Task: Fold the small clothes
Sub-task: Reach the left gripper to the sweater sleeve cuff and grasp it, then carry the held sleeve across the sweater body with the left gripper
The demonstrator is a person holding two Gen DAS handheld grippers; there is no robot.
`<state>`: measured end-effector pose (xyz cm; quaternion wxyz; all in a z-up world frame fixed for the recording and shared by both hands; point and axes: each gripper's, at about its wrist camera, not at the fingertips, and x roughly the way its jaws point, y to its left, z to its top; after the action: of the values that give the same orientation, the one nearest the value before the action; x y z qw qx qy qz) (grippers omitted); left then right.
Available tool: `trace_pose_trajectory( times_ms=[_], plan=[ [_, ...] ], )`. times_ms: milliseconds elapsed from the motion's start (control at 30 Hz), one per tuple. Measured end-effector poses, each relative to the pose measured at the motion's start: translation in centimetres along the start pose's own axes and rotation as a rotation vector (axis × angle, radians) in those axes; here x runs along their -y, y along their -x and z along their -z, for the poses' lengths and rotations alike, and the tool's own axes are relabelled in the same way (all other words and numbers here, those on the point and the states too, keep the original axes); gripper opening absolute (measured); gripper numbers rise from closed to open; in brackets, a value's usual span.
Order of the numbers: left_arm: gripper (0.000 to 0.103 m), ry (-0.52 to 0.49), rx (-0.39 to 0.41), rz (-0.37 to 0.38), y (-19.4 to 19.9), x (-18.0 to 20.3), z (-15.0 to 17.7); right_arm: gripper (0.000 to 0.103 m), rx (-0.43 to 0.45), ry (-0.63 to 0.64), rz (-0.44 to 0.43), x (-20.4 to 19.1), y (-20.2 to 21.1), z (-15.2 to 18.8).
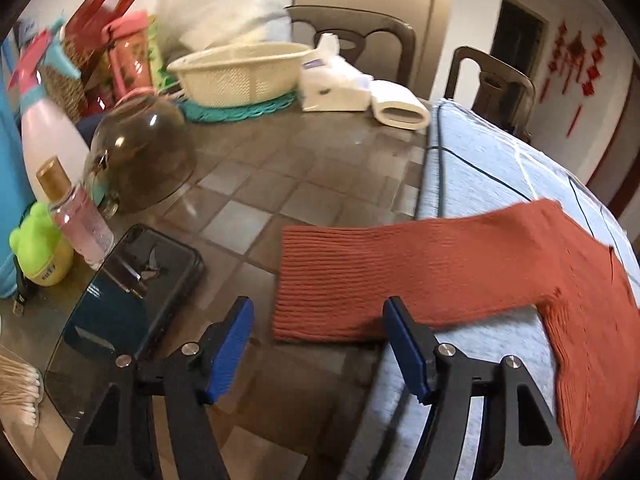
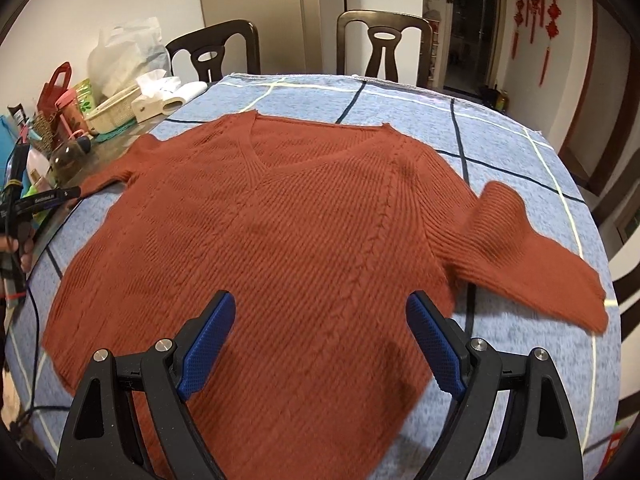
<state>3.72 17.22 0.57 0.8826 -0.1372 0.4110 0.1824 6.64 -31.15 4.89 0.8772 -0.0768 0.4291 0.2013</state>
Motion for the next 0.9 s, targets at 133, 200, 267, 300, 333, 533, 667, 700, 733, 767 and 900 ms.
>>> trace_pose_trajectory(
  times_ms=[133,200,267,300,333,533,667,700,733,767,900],
  plan=[
    [0.061,-0.003,-0.017,0.004,-0.8,0.2,-0.1,0.088,-0.021,-0.003,-0.009,0.1,-1.0,-0.4],
    [0.056,-0.026,-0.018,-0.015,-0.8,0.7,-0.2,0.088,-0.033,-0.001,-0.009,0.0,-1.5,-0.4],
    [0.045,-0.034,-0.014,-0.015,-0.8,0.8,-0.3,0.088,-0.042,-0.001,-0.011,0.0,-1.8,-0.4],
    [0.043,-0.037,-0.012,-0.02,-0.6,0.8,-0.2,0.088,-0.045,-0.002,-0.013,0.1,-1.9,-0.3],
    [0.037,-0.037,-0.011,-0.019,-0.6,0.8,-0.2,0.088,-0.05,-0.004,-0.013,0.2,-2.0,-0.2],
    [0.012,-0.069,-0.025,0.033,-0.9,1.7,-0.7,0.087,-0.064,0.005,0.008,0.5,-2.8,0.7],
    [0.012,-0.069,-0.011,0.109,0.7,2.3,-1.8,0.087,-0.041,0.034,0.027,0.2,-2.7,1.0],
    [0.012,-0.078,0.01,0.125,1.6,2.7,-2.2,0.087,-0.037,0.03,0.022,0.3,-2.7,1.1],
    [0.012,-0.087,0.032,0.154,2.7,3.3,-2.8,0.087,-0.037,0.028,0.02,0.3,-2.7,1.0],
    [0.012,-0.095,0.051,0.184,3.7,4.1,-3.4,0.087,-0.037,0.027,0.019,0.4,-2.7,1.1],
    [0.012,-0.169,0.126,0.303,7.5,8.5,-5.4,0.088,-0.036,0.029,0.021,0.4,-2.7,1.0]
  ],
)
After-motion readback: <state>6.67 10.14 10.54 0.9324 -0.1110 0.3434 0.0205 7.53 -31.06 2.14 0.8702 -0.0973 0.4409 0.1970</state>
